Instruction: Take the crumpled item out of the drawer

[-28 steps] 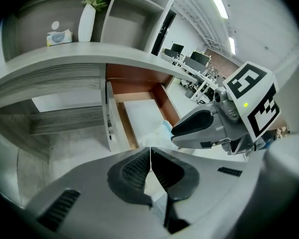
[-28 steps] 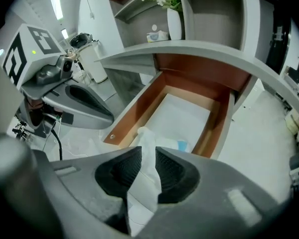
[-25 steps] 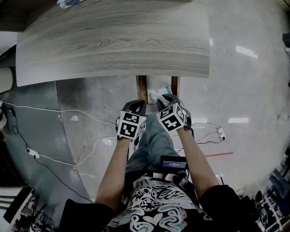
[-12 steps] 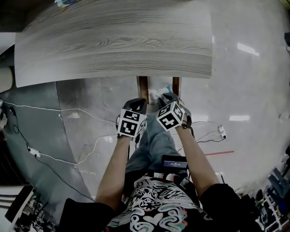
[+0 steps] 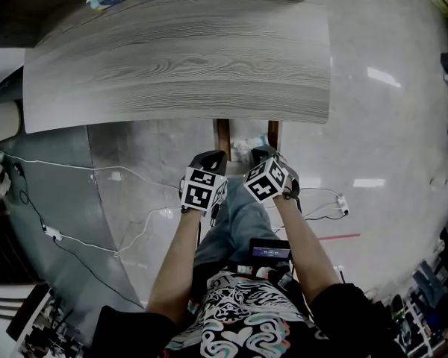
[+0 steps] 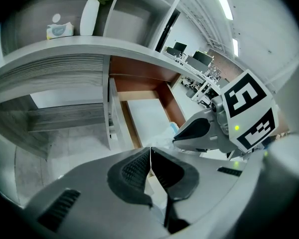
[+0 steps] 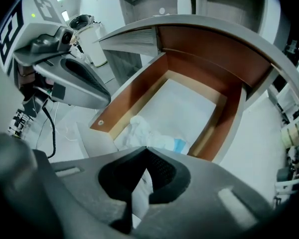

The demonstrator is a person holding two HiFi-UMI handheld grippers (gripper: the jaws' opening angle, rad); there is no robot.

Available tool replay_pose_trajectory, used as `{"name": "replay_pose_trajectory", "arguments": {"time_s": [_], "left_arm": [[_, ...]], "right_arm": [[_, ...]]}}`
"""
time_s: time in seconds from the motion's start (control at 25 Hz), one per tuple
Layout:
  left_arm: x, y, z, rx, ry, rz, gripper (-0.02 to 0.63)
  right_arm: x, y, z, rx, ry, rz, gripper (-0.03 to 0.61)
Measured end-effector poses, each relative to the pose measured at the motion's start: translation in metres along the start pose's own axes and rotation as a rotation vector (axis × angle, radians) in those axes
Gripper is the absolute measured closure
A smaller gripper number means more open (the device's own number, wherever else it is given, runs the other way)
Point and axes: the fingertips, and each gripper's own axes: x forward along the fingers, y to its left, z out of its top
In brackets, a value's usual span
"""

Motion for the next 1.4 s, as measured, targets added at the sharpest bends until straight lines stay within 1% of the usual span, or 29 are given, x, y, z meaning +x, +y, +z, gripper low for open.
{"name": "replay_pose_trajectory", "arguments": {"time_s": [0.44, 0.64, 0.84, 1.12, 1.28, 1.4], "left_arm": [[-0.002, -0.005, 0.003, -0.005, -0.005, 0.003, 0.606], [-0.009, -0.002, 0.014, -0.049, -0.051, 0.018, 0.606], [-0.018, 0.006, 0.017, -0.084, -0.064, 0.044, 0.606], [-0.037, 0.005, 0.025, -0.094, -0.09, 0.061, 0.606], [-0.049, 0.002, 0.04, -0.112, -0.14, 0.058, 0.607], [-0.056, -0.001, 0.05, -0.083, -0.158, 0.067, 0.607]], "right_arm": [[-0.01, -0.002, 0.007, 0.002, -0.031, -0.01, 0.572], [-0.019, -0.006, 0.014, 0.016, -0.066, -0.029, 0.571], [-0.031, -0.005, 0.022, 0.032, -0.099, -0.046, 0.571], [-0.055, -0.005, 0.031, 0.047, -0.151, -0.07, 0.571], [-0.07, -0.008, 0.04, 0.041, -0.182, -0.092, 0.571], [-0.083, -0.011, 0.046, 0.058, -0.21, -0.105, 0.572]]}}
